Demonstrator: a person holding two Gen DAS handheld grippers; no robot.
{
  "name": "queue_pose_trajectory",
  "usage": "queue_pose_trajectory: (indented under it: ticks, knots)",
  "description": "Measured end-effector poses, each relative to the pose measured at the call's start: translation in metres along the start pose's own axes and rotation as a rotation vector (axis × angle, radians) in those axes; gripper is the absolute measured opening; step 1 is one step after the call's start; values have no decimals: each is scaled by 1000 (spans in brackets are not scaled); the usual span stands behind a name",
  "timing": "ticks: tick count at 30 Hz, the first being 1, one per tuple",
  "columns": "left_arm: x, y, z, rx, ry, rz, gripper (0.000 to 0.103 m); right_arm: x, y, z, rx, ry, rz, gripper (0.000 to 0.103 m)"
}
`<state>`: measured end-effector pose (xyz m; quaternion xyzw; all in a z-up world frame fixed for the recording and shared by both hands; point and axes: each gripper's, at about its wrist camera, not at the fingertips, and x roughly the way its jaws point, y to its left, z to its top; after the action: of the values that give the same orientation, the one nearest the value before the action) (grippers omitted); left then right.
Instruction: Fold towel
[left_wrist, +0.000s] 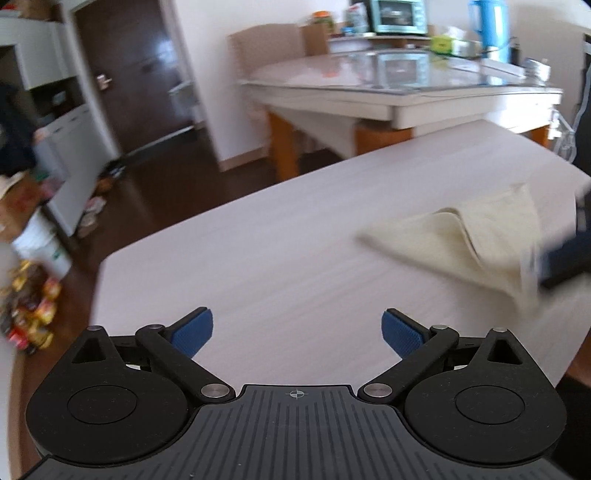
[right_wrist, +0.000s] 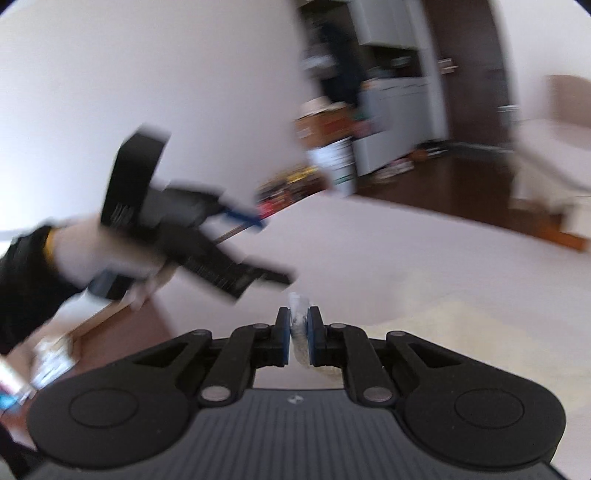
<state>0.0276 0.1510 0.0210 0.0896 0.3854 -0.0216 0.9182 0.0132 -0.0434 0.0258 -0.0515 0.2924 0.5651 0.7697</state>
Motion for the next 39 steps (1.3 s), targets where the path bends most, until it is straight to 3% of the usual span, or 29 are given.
queue_pose_trajectory:
  ticks: [3, 5, 7, 10, 12, 16, 20, 21, 24, 27, 30, 39]
  knots:
    - [-17, 21, -14, -28, 15, 50, 101, 23, 13, -3, -27, 24, 36, 20]
    - [-29, 23, -28, -50, 23, 41, 101, 24, 12, -2, -22, 19, 50, 33]
    - [-35, 19, -38, -64, 28, 21, 101, 18, 8, 0, -11, 3, 44, 35]
    - [-38, 8, -43, -59, 23, -20, 101, -9, -12, 5, 30, -57, -41, 36]
    - [-39, -9, -43, -53, 6, -78, 101, -27, -34, 6, 45, -66, -144, 36]
    - [-30, -40, -37, -31, -17, -166, 100, -42, -80, -7, 40, 29, -369, 36]
    - [-21, -61, -33, -53, -28, -256, 93, -45, -106, -20, 73, 80, -426, 35]
    - [-19, -65, -32, -59, -28, -277, 82, -46, -114, -26, 84, 91, -434, 35]
    - [-15, -79, -30, -48, -14, -301, 75, -44, -123, -34, 84, 100, -445, 35]
    - [-12, -92, -30, -32, 3, -314, 73, -42, -126, -42, 70, 111, -450, 34]
    - [-6, -99, -34, -39, 35, -306, 59, -42, -125, -46, 64, 112, -446, 34]
    - [19, -77, -19, -82, 46, -217, 57, -50, -138, -48, 59, 97, -519, 35]
